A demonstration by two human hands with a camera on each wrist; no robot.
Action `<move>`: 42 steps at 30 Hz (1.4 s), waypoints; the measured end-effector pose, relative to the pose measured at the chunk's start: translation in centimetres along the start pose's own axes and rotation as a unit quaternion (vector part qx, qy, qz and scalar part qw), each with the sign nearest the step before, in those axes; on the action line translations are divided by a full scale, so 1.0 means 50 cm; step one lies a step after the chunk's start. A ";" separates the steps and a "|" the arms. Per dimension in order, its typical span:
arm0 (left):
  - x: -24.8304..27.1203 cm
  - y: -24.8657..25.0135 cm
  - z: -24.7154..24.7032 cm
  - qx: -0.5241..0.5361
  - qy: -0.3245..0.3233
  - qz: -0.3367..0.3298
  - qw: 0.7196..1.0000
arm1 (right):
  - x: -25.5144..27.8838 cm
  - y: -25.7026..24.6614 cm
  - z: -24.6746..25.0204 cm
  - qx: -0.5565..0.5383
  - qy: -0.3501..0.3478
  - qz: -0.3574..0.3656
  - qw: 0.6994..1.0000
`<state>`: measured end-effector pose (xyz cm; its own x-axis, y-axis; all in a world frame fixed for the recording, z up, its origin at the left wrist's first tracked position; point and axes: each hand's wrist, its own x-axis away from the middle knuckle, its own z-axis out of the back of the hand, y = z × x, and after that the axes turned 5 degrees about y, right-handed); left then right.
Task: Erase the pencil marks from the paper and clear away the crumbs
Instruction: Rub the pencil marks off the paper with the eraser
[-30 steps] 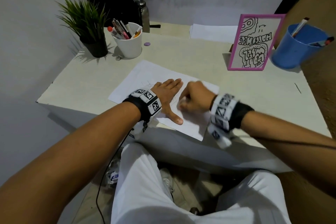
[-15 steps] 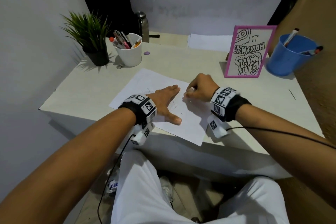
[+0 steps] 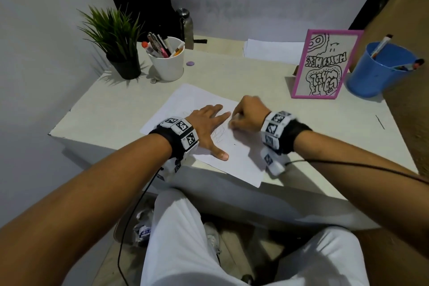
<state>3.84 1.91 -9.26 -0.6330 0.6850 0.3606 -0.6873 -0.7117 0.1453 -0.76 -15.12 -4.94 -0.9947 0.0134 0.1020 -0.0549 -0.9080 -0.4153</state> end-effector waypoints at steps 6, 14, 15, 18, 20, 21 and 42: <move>-0.007 -0.008 -0.014 -0.005 0.008 -0.004 1.000 | 0.066 -0.033 -0.042 0.001 -0.059 0.077 0.995; -0.006 -0.004 -0.013 -0.011 0.015 0.001 1.000 | 0.059 -0.039 -0.039 -0.003 -0.075 0.097 0.992; -0.005 -0.005 -0.013 -0.010 0.019 0.001 1.000 | 0.057 -0.038 -0.030 -0.003 -0.081 0.096 0.992; -0.003 0.000 -0.011 -0.012 0.021 -0.002 1.000 | -0.017 0.000 -0.001 0.002 0.022 0.003 1.000; 0.000 0.003 -0.008 -0.016 0.011 0.004 1.000 | -0.016 -0.013 -0.022 0.007 0.030 -0.004 1.000; -0.001 0.003 -0.008 -0.024 0.011 0.006 1.000 | 0.007 -0.035 -0.040 0.006 0.004 0.028 1.000; -0.005 -0.004 -0.019 -0.019 0.018 0.001 1.000 | 0.039 -0.054 -0.044 -0.033 -0.066 0.058 0.996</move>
<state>3.80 2.05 -10.24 -0.6465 0.6890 0.3276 -0.6983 -0.7073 0.1095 -2.76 -11.75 -5.60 -0.9749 -0.1491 0.1654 0.0503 -0.8710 -0.4886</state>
